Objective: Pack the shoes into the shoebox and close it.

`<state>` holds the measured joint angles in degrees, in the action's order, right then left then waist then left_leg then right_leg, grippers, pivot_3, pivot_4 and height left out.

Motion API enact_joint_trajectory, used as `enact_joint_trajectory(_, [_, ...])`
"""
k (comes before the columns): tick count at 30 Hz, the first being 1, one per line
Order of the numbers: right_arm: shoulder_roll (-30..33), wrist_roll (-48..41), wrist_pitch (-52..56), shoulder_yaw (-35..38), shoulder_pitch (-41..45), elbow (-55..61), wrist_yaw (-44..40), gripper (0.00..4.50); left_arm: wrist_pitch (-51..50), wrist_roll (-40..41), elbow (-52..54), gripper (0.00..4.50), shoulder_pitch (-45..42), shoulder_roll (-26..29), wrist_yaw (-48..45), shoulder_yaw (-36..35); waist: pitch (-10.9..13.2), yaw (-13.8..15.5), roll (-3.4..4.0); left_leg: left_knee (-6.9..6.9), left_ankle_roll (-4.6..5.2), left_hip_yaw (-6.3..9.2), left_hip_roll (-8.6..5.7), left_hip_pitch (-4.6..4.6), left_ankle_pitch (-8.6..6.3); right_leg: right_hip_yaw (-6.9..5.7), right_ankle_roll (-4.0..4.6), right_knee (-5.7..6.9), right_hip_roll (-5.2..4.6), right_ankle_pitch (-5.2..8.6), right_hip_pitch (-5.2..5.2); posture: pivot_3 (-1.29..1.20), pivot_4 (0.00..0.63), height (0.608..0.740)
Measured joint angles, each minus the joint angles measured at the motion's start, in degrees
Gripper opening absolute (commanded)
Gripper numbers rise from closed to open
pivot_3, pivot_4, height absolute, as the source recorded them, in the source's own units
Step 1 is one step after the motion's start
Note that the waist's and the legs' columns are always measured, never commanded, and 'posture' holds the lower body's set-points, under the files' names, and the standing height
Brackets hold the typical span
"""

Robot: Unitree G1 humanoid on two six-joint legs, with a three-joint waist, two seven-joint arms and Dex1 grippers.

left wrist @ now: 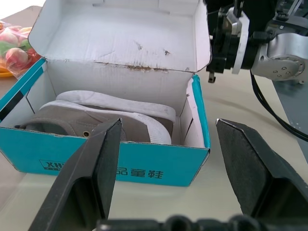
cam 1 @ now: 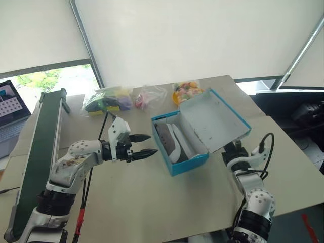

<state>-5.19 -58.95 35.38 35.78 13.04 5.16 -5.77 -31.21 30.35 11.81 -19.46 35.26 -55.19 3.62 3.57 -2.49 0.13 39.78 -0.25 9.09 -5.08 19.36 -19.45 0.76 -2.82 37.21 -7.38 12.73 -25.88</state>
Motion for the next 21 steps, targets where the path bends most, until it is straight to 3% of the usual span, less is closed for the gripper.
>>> enact_joint_trajectory(6, [1.42,-5.08,-0.1,-6.86,-1.69,8.22,-9.91,0.03,-0.17,0.0,0.53,3.3,0.03,-0.08,0.56,0.0,-0.02,-0.07,0.03,0.0,0.04,0.04,0.01,0.0,-0.03,0.0,0.0,0.28,0.0,0.0,-0.18,0.0,0.15,0.646])
enact_joint_trajectory(12, [13.27,-0.6,6.63,-22.45,-1.2,14.49,-15.03,0.03,-0.57,0.09,1.86,3.3,0.67,-0.21,1.58,-0.23,-0.02,-0.08,0.02,0.02,0.19,0.01,-0.04,-0.04,-0.11,-0.02,0.0,0.3,-0.05,0.0,-0.21,0.0,0.15,0.646])
enact_joint_trajectory(16, [19.64,7.49,9.02,-32.01,7.05,13.7,-15.15,0.03,-1.65,0.31,3.68,3.3,2.58,-0.19,2.72,-0.64,-0.01,0.0,-0.01,-0.01,0.13,0.0,-0.01,0.0,-0.07,-0.03,0.04,0.02,-0.02,-0.02,-0.19,0.0,0.15,0.646])
enact_joint_trajectory(21, [19.55,21.41,7.62,-41.37,24.82,-0.02,-14.53,0.03,-2.63,0.95,6.84,3.3,5.18,-0.34,5.38,-2.68,-0.03,0.03,-0.09,-0.01,-0.05,0.01,0.03,-0.02,0.03,-0.07,0.18,-0.04,0.05,-0.11,-0.18,0.0,0.15,0.646])
